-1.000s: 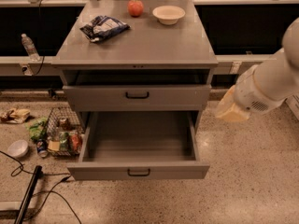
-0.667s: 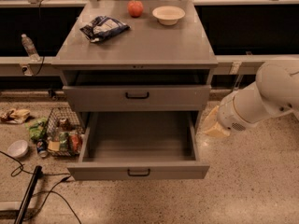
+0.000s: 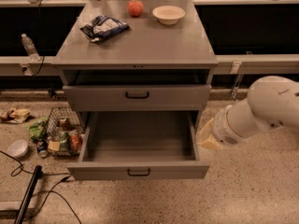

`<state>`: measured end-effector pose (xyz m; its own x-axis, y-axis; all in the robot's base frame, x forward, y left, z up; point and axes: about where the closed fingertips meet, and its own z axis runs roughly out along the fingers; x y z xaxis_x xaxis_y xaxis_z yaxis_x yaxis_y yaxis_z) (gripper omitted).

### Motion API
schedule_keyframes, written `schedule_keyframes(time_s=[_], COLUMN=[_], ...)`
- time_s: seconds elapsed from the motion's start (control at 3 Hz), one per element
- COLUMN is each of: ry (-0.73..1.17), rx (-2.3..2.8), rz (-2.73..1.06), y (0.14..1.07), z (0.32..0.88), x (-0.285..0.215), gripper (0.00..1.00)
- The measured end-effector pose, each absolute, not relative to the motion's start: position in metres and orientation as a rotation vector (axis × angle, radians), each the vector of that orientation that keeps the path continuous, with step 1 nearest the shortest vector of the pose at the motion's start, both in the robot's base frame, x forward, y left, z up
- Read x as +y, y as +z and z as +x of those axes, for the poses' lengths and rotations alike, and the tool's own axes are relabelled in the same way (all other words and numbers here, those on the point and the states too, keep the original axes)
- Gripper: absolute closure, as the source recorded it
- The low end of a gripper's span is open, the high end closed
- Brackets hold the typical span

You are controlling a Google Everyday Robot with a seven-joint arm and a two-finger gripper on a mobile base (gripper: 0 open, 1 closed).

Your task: Close middle drawer

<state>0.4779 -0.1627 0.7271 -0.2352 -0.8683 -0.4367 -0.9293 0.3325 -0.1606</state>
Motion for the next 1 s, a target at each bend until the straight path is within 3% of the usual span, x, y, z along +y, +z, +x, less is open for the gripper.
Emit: schedule_keyframes(time_s=[1.0], ry=[0.196], rx=[2.049], rz=[-1.541], y=[0.603], z=[0.448], x=[-0.132], gripper=[1.00])
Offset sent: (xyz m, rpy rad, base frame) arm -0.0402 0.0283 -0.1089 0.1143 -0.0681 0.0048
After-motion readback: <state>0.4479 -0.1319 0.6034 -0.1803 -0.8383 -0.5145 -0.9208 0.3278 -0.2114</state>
